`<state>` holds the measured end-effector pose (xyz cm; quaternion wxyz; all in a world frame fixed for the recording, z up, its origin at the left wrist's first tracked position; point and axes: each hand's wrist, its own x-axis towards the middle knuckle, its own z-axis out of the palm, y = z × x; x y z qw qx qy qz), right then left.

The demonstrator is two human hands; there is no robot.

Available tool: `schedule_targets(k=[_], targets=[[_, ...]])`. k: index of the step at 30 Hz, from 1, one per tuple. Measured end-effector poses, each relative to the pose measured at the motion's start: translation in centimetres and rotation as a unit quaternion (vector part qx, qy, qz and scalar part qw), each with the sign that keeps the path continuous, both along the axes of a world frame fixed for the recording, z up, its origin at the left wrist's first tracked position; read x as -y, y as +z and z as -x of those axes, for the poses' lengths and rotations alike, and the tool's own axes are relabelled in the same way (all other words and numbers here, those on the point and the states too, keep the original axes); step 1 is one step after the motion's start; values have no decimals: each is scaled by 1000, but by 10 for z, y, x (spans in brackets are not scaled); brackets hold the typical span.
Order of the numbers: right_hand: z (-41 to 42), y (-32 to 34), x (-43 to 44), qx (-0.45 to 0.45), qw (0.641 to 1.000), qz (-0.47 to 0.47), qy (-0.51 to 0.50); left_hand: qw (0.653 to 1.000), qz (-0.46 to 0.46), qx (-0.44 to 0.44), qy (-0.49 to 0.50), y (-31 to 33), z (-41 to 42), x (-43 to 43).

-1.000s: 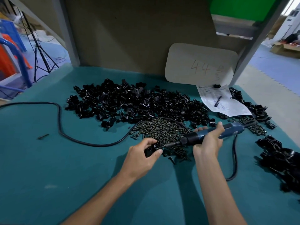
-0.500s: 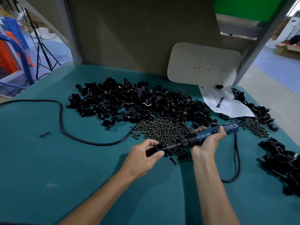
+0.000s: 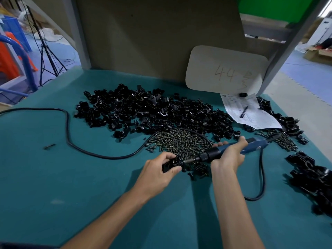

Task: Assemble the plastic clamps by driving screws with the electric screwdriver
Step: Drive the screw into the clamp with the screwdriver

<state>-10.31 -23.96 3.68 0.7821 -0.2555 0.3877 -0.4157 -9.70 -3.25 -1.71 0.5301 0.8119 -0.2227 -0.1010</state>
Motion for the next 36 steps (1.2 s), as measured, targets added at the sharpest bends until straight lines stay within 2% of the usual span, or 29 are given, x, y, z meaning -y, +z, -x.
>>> schedule_targets(k=[15,36], targets=[[5,-1,2,-3,1000,-23,-14,999,13,-33,-2,6,2,-1],[1,1,-4,-8,999,14,-32,1000,-14,-23,-1,1,0,1]])
